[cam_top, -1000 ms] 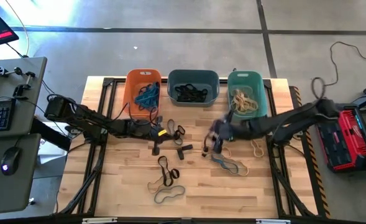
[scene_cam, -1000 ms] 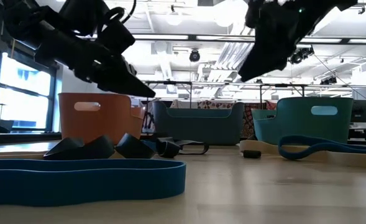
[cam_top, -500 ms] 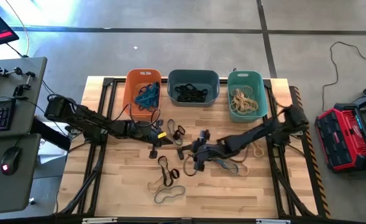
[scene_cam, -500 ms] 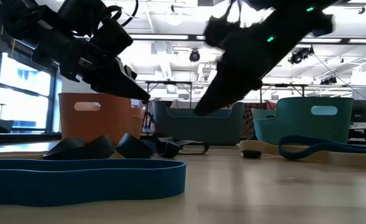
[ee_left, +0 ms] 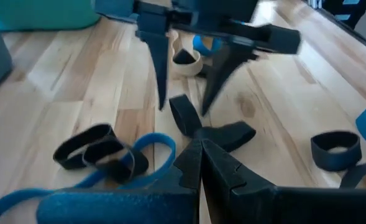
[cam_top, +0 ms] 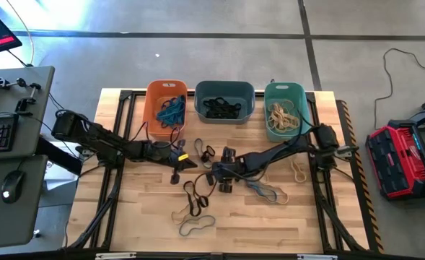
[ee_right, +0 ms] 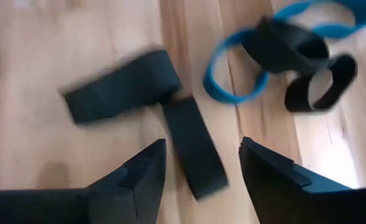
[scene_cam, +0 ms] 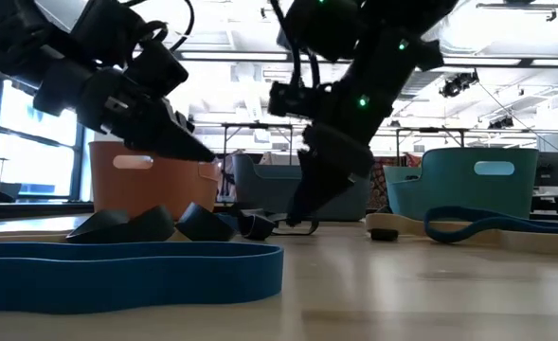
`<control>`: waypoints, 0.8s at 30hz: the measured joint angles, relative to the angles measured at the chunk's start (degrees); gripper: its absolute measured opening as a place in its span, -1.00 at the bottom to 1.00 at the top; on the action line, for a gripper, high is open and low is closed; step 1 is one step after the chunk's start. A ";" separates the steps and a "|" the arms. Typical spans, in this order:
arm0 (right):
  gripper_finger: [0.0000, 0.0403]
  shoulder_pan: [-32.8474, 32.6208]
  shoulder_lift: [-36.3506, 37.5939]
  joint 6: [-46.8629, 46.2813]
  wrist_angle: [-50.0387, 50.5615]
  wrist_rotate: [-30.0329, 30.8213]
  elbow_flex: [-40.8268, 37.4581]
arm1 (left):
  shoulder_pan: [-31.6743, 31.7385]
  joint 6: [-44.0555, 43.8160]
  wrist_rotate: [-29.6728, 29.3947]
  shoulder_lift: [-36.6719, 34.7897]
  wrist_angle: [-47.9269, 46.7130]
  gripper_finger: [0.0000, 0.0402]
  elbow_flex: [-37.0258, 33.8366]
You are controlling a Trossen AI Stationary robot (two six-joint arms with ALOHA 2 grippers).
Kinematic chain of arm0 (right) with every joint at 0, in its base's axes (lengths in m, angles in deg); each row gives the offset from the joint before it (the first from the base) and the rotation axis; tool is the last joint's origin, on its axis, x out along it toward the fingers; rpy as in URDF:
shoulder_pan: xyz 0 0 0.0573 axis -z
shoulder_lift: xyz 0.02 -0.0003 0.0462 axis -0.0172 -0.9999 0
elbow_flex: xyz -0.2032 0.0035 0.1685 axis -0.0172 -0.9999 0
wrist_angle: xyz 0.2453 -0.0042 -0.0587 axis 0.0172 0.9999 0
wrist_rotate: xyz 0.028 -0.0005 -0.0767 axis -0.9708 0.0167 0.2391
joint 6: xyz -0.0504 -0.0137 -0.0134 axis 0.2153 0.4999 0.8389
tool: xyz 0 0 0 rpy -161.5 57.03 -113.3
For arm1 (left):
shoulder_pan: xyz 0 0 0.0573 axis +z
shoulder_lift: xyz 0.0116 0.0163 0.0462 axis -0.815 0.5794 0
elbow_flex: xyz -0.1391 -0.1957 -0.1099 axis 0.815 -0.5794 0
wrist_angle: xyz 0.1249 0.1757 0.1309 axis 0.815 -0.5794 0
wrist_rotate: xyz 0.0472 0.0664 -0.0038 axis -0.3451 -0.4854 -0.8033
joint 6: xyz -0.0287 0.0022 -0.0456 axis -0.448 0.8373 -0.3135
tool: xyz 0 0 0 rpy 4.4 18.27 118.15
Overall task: Sort rubber bands into baskets
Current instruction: Put the black rubber band into the blue bin
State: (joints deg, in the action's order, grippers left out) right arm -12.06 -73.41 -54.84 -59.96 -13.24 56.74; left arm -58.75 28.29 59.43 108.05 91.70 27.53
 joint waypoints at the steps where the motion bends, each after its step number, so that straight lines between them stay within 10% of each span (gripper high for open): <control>1: -0.07 0.44 -0.05 0.50 0.90 -0.51 0.00 | 0.00 -0.25 -0.02 0.00 -0.12 -1.00 -0.22; 13: -0.92 3.52 0.90 4.80 5.15 -5.28 3.83 | -0.07 -1.37 -0.15 0.00 0.42 -1.00 -0.58; 24: -0.98 7.88 3.67 5.57 22.51 10.71 17.63 | -0.57 -0.83 -0.26 0.00 2.12 -1.00 -0.58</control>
State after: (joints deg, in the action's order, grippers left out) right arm -4.18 -69.73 -49.27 -37.45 -2.54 74.37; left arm -59.32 27.46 59.18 108.05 93.82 26.95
